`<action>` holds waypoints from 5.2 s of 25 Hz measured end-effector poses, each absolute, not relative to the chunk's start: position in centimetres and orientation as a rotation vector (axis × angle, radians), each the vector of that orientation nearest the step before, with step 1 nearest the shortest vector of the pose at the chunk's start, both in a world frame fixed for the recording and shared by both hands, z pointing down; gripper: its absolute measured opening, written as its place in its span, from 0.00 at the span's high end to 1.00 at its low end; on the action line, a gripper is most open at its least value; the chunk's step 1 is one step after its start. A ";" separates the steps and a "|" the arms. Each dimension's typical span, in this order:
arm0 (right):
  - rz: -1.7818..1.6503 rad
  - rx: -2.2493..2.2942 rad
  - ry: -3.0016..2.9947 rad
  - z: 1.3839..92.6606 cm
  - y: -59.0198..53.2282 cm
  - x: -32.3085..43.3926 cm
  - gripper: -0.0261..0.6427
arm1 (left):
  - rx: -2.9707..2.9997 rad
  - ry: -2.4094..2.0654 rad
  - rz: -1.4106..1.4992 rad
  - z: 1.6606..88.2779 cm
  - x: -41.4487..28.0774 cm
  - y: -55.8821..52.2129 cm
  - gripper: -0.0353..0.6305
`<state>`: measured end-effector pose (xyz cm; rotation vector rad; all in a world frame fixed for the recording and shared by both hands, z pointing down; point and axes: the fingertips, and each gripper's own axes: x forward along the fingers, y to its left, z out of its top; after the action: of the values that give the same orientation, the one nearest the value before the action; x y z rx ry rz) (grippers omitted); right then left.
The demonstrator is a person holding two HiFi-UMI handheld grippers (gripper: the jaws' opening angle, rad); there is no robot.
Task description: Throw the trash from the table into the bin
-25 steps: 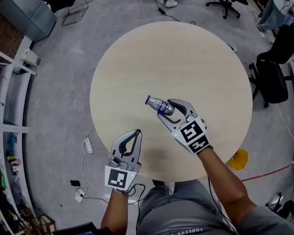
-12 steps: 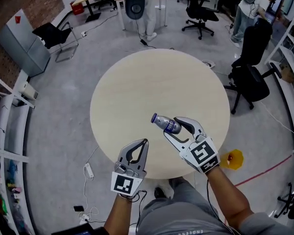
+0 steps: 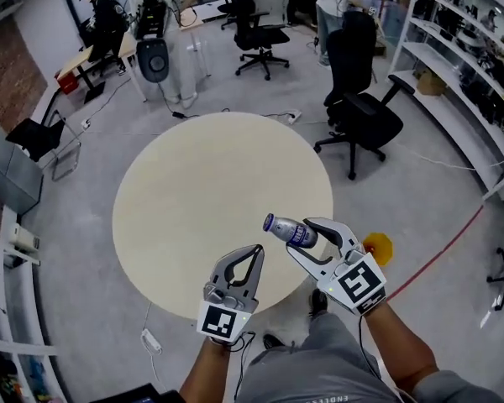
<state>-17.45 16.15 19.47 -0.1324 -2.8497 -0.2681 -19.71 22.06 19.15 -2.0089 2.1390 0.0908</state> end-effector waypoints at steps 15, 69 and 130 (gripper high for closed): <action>0.139 0.443 -2.736 34.6 -16.7 9.1 0.64 | -2.612 1.740 -0.030 32.9 4.9 -14.9 0.90; 0.612 0.595 -2.317 81.0 -41.2 23.8 0.64 | -3.113 1.456 -0.531 75.4 20.3 -40.6 0.90; -0.134 -0.594 -3.034 9.5 22.9 -16.7 0.95 | -1.842 2.148 -0.250 11.0 -17.3 25.4 0.90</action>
<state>-16.70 22.89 9.45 -0.5938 -3.0344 -0.1339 -17.34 25.42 11.04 -1.8418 2.1478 -0.2504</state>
